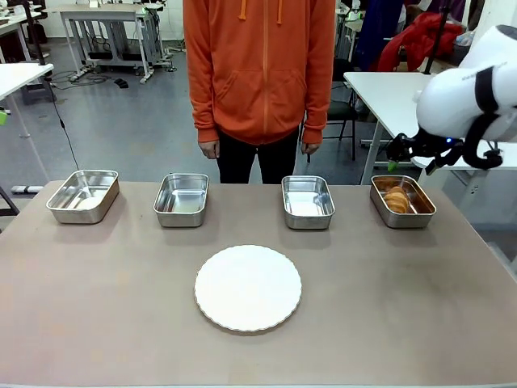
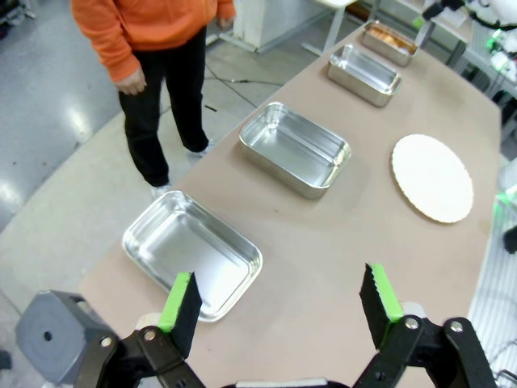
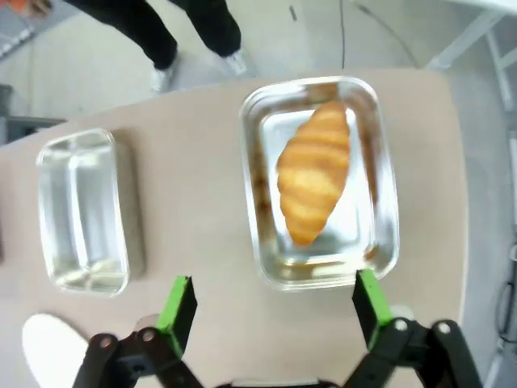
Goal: Place the bread in the container.
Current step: Place the Butter Roll into the Airtight Container indicated by the human.
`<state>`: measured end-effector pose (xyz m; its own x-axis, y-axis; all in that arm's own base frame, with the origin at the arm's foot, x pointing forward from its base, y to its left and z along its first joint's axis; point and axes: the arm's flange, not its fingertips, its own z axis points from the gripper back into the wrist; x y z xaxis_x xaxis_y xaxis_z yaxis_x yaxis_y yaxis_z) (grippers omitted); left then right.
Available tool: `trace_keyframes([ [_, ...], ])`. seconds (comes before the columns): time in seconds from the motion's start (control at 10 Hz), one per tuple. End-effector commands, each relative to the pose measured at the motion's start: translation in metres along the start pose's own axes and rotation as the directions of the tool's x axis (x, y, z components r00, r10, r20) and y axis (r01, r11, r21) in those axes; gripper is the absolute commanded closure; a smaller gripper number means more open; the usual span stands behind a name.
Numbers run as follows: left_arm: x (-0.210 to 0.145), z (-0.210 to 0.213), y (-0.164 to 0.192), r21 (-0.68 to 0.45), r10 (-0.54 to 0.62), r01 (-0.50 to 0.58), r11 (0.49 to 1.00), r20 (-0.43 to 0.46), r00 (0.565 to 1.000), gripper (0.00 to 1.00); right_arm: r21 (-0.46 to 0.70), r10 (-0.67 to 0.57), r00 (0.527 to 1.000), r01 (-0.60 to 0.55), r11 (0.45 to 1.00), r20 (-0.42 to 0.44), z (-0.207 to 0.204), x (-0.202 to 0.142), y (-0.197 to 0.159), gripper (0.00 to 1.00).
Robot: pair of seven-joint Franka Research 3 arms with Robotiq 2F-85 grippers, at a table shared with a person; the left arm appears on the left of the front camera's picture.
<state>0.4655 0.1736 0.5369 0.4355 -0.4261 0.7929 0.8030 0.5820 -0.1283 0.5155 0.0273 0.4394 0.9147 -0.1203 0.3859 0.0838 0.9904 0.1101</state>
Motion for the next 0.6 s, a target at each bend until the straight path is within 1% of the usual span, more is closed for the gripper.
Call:
trace_keyframes([
  [0.0,0.001,0.000,-0.001,-0.003,-0.002,0.002,1.000,0.009,1.000,0.00,-0.032,0.067,0.995,-0.065,0.997,0.070,0.010,-0.061,0.027,0.00],
  [0.2,0.001,0.000,-0.001,-0.003,-0.002,0.002,1.000,0.009,1.000,0.00,-0.011,0.160,0.982,-0.160,0.987,0.096,0.021,-0.104,0.035,0.00],
  [0.3,0.001,0.000,-0.001,-0.003,-0.002,0.002,1.000,0.009,1.000,0.00,0.006,0.191,0.977,-0.192,0.981,0.096,0.026,-0.119,0.034,0.00],
  [0.4,0.001,0.000,-0.001,-0.003,-0.002,0.002,1.000,0.009,1.000,0.00,0.016,0.233,0.970,-0.234,0.972,0.073,0.027,-0.125,0.033,0.00],
  [0.5,0.001,0.000,-0.001,-0.003,-0.002,0.002,1.000,0.009,1.000,0.00,-0.007,0.159,0.985,-0.159,0.987,0.061,0.019,-0.111,0.042,0.00],
])
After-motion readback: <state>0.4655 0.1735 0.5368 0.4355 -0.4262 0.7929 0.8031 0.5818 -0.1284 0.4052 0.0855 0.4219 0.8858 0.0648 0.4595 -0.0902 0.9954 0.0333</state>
